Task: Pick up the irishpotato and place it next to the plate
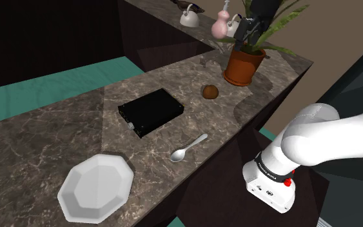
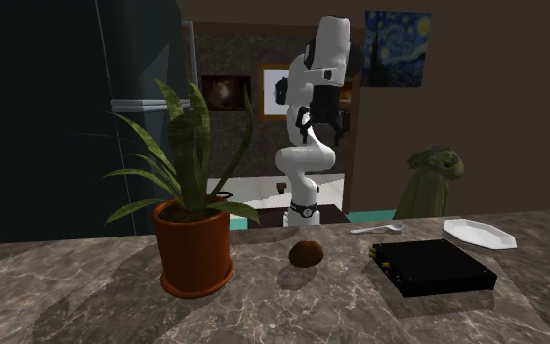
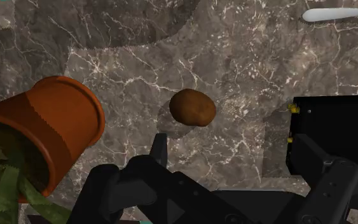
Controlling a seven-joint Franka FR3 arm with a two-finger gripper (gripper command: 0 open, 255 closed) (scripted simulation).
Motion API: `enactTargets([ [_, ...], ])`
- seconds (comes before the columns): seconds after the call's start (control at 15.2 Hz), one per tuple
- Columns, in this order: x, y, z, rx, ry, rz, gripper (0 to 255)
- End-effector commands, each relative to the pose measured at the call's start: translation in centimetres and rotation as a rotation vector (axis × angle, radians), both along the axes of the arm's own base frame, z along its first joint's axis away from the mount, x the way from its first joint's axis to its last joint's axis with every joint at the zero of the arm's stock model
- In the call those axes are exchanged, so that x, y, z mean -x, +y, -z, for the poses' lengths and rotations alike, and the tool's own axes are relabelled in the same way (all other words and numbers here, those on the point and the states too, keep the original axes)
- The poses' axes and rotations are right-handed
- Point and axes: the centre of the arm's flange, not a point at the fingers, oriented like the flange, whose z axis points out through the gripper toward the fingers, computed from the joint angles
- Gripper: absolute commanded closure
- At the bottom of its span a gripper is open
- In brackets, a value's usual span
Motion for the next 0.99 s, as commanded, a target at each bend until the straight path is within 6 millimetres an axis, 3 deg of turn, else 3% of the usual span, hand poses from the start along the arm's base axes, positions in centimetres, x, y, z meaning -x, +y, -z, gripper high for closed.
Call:
enactTargets([
  [0.0,0.0,0.0,0.0,0.0,0.0,0.0,0],
  [0.46,-0.3,-9.2,7.3,-0.175,-0.053,-0.459,0],
  [0.92,-4.8,-15.9,15.9,-0.349,-0.106,-0.917,0],
])
